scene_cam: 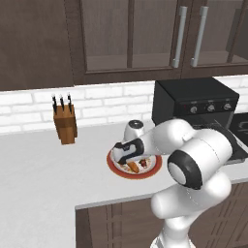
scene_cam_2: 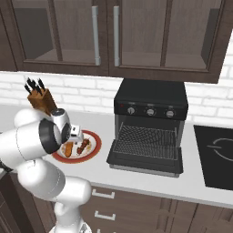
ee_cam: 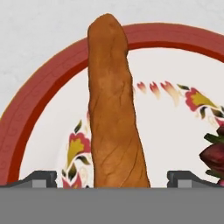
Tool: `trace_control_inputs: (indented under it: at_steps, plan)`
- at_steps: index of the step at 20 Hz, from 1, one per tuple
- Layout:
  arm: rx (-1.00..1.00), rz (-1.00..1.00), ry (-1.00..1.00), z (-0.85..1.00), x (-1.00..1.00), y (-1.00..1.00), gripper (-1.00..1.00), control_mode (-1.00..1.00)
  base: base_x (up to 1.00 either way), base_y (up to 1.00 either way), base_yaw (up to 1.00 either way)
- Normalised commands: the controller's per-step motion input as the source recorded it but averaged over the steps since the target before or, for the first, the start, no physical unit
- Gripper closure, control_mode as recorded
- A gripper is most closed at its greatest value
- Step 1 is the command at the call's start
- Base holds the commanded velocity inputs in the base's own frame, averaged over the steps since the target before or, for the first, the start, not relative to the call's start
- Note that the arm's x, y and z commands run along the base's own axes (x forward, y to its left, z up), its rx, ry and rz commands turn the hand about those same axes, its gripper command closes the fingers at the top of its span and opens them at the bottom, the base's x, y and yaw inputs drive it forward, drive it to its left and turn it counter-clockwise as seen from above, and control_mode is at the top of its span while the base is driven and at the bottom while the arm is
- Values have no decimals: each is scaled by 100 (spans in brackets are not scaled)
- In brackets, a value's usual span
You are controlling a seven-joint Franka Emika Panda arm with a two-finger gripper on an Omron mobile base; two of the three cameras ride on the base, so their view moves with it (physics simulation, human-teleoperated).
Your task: Pick up the kebab skewer and baguette bread, and place them inside the toaster oven. Close the toaster oven door and start by setting the timer.
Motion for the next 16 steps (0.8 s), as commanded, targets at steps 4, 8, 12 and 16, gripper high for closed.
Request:
trace_control_inputs:
  at_steps: [4, 8, 12, 16]
  plan:
    - [0, 0, 0, -21, 0, 0, -100, -100, 0, 0, 0]
    - [0, 0, 0, -11, 1, 0, -100, -100, 0, 0, 0]
    - [0, 0, 0, -3, 4, 0, 100, -100, 0, 0, 0]
    - [0, 0, 0, 0, 0, 0, 100, -100, 0, 0, 0]
